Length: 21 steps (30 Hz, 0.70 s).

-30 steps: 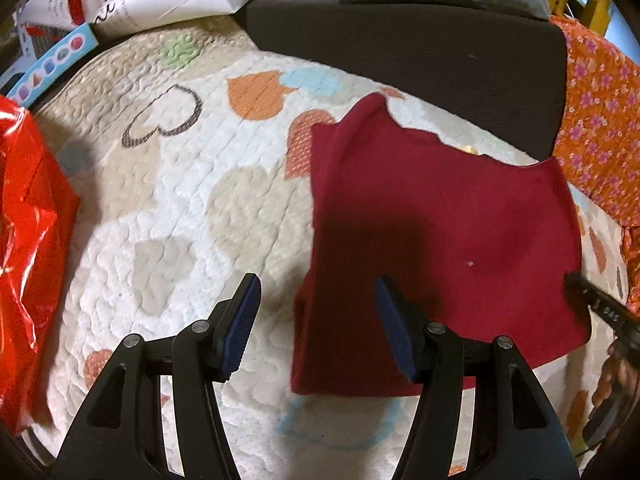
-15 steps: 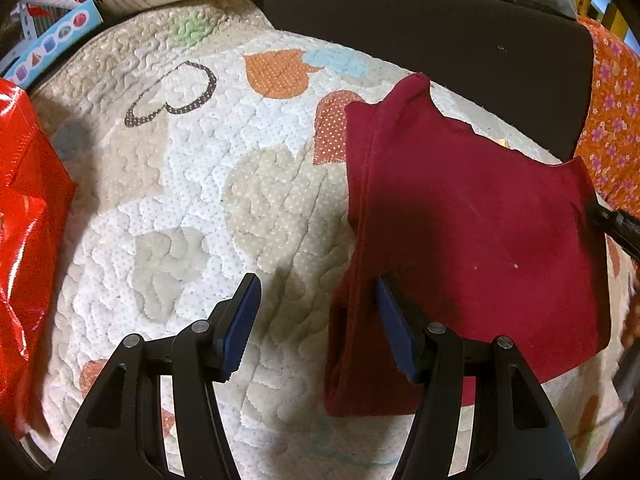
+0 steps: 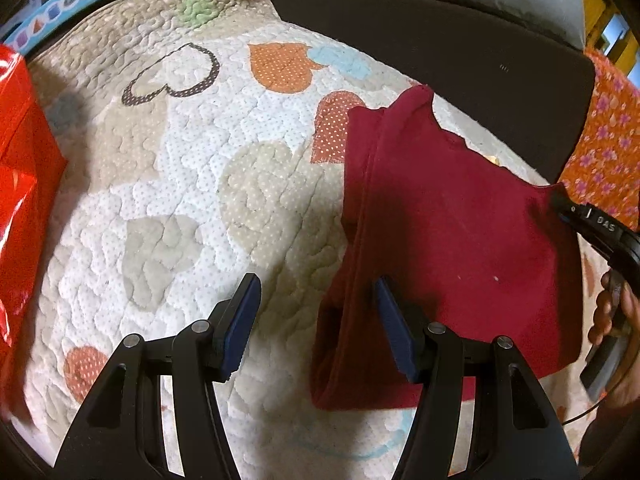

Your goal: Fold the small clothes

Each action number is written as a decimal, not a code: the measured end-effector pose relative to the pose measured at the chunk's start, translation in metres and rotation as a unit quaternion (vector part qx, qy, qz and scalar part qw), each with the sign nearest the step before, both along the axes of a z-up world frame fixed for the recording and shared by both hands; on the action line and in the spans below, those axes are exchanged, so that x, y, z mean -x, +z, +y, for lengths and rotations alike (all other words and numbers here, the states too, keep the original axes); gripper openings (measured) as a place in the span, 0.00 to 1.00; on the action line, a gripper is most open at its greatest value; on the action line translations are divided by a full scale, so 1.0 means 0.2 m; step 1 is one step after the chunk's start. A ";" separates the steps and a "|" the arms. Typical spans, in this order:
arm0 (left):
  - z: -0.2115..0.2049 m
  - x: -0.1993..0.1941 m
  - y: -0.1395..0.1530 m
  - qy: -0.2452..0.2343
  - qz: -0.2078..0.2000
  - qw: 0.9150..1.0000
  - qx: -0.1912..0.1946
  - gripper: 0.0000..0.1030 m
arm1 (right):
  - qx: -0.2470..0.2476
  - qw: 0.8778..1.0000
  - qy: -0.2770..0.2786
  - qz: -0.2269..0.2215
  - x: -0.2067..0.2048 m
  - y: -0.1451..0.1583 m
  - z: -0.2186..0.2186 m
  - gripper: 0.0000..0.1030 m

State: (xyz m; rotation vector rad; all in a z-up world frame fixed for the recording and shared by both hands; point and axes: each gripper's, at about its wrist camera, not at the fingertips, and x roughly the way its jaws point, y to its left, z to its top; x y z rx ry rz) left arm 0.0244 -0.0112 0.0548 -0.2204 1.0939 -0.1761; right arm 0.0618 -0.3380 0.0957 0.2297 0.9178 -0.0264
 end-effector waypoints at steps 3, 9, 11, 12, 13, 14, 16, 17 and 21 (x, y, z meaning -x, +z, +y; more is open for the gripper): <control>0.04 0.05 -0.02 0.013 0.008 1.000 0.012 0.58 | -0.034 0.997 0.065 0.003 0.00 0.03 0.22 0.41; 0.07 0.08 -0.10 0.040 0.019 0.999 0.028 0.58 | -0.037 0.987 0.153 0.016 -0.10 0.02 0.69 0.46; 0.06 0.08 -0.12 0.042 0.016 0.999 0.022 0.58 | -0.025 0.985 0.168 0.024 -0.14 0.00 0.82 0.48; 0.06 0.08 -0.13 0.045 0.018 0.999 0.023 0.60 | -0.019 0.984 0.176 0.028 -0.17 -0.02 0.88 0.51; 0.06 0.08 -0.14 0.048 0.020 0.998 0.024 0.61 | -0.014 0.983 0.181 0.031 -0.18 -0.03 0.92 0.54; 0.05 0.07 -0.16 0.050 0.022 0.998 0.022 0.63 | -0.004 0.981 0.188 0.034 -0.21 -0.04 0.98 0.55; 0.03 0.06 -0.18 0.051 0.024 0.998 0.013 0.66 | 0.014 0.980 0.192 0.044 -0.25 -0.08 1.05 0.55; 0.03 0.06 -0.18 0.051 0.023 0.998 0.012 0.67 | 0.031 0.979 0.192 0.058 -0.28 -0.11 1.08 0.56; -0.02 0.02 -0.18 0.050 0.022 0.998 -0.004 0.71 | 0.092 0.975 0.186 0.079 -0.34 -0.24 1.15 0.55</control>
